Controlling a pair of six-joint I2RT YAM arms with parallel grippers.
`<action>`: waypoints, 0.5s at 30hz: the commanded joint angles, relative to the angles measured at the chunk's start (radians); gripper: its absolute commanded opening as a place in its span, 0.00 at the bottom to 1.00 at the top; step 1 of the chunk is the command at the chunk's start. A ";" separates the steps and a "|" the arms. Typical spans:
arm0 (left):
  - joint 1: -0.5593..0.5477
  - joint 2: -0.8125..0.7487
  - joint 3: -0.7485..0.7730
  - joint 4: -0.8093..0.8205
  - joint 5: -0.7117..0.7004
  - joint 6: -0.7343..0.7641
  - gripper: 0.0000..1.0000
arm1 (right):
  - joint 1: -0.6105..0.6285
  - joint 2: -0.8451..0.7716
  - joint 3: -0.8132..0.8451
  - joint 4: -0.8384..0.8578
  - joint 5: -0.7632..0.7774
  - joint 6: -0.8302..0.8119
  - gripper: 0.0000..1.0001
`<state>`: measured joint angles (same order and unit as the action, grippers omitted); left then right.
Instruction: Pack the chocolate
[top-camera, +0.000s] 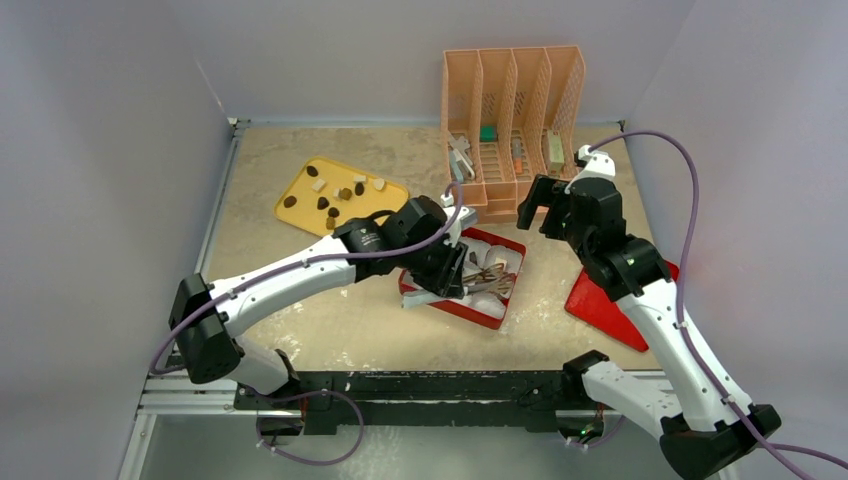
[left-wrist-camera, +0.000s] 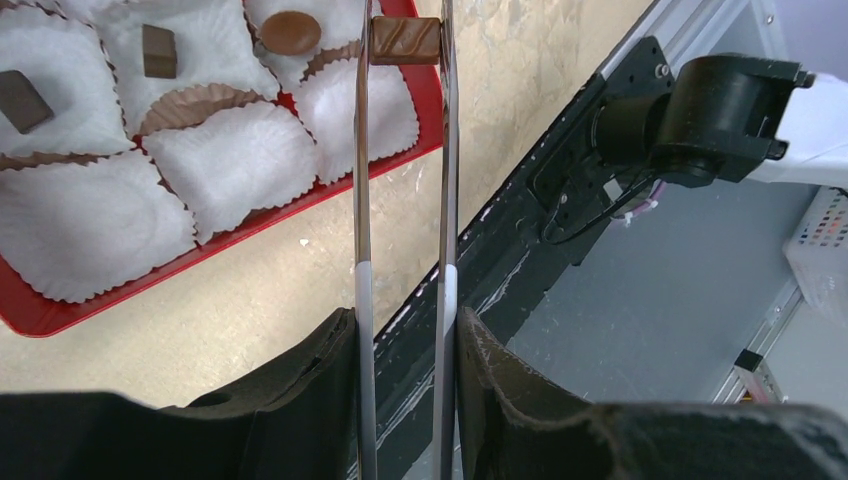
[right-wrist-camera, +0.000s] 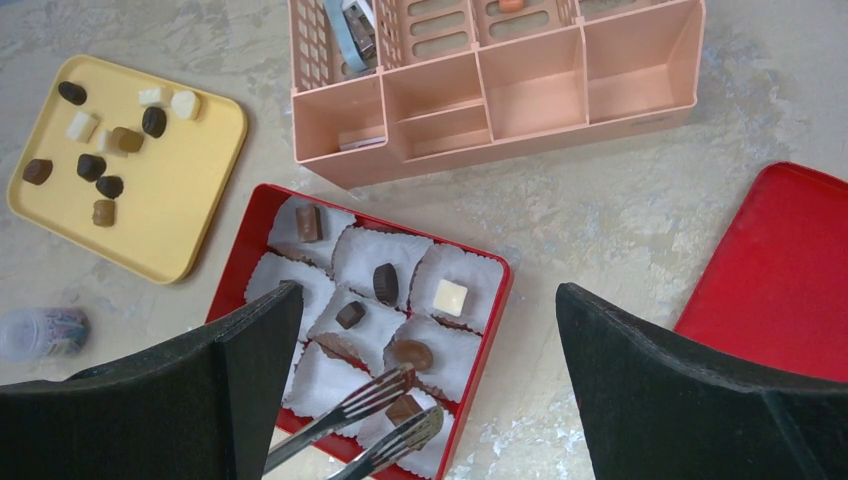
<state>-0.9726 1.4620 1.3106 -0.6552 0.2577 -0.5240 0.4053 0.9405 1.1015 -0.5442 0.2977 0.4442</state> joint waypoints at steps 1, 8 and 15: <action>-0.019 0.006 -0.008 0.033 0.008 -0.008 0.24 | -0.003 -0.017 0.044 0.001 0.023 -0.016 0.99; -0.025 0.015 -0.019 0.017 0.006 0.003 0.25 | -0.003 -0.014 0.047 0.003 0.021 -0.016 0.99; -0.027 0.036 -0.028 -0.011 0.003 0.024 0.27 | -0.002 -0.008 0.054 0.006 0.012 -0.017 0.99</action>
<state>-0.9916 1.4921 1.2778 -0.6815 0.2565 -0.5194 0.4053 0.9413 1.1114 -0.5449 0.2974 0.4438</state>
